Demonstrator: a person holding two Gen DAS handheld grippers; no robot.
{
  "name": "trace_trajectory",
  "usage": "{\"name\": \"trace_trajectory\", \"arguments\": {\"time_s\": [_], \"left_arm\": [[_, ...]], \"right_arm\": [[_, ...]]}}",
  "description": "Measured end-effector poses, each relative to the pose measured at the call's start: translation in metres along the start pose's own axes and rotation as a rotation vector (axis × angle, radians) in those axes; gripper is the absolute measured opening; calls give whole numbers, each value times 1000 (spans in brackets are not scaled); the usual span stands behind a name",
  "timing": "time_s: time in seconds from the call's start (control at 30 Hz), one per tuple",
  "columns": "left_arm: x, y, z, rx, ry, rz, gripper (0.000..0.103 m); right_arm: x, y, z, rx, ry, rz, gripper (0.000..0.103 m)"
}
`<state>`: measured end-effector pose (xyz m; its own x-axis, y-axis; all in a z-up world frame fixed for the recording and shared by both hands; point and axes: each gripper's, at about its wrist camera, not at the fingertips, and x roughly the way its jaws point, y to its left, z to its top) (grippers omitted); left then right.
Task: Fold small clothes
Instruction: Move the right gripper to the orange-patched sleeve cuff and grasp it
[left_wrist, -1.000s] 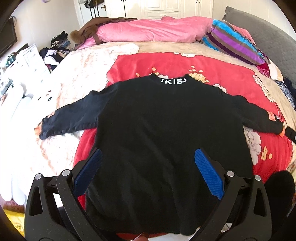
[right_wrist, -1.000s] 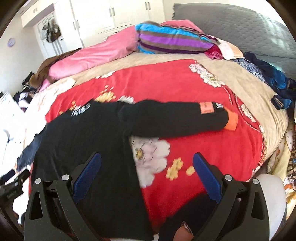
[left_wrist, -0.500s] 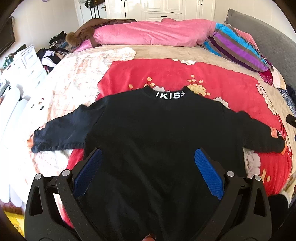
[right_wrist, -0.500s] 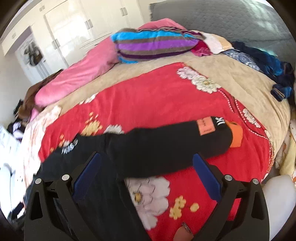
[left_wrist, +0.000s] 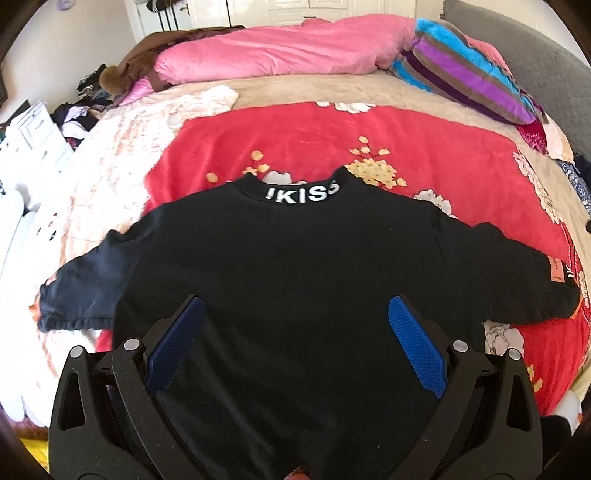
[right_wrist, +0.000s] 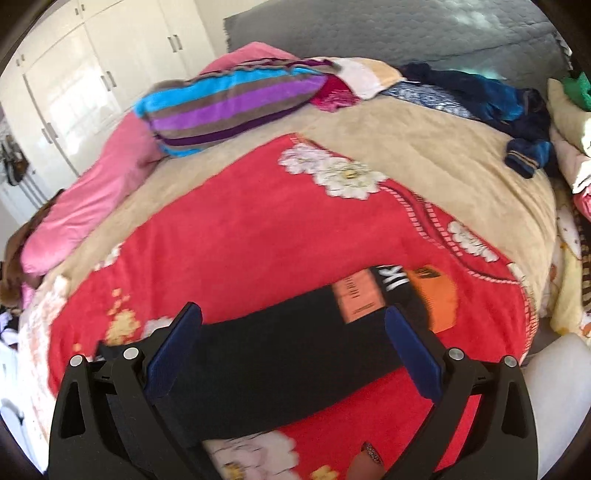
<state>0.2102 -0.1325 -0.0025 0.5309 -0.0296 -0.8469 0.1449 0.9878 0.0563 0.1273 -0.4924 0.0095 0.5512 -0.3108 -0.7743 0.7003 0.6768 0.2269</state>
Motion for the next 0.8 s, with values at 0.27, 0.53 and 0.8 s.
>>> {"name": "trace_trajectory", "arguments": {"time_s": [0.27,0.53,0.8], "left_arm": [[32,-26,5,25,25,-12,94],[58,-36,-17,69,61,37,94],[77,-30,-28,71,83,42,94]], "right_arm": [[34,-75,3,94,33,-152,99],[68,-109,-3,185,135,-163,99],[88,-93,-5,111,166,-179,98]]}}
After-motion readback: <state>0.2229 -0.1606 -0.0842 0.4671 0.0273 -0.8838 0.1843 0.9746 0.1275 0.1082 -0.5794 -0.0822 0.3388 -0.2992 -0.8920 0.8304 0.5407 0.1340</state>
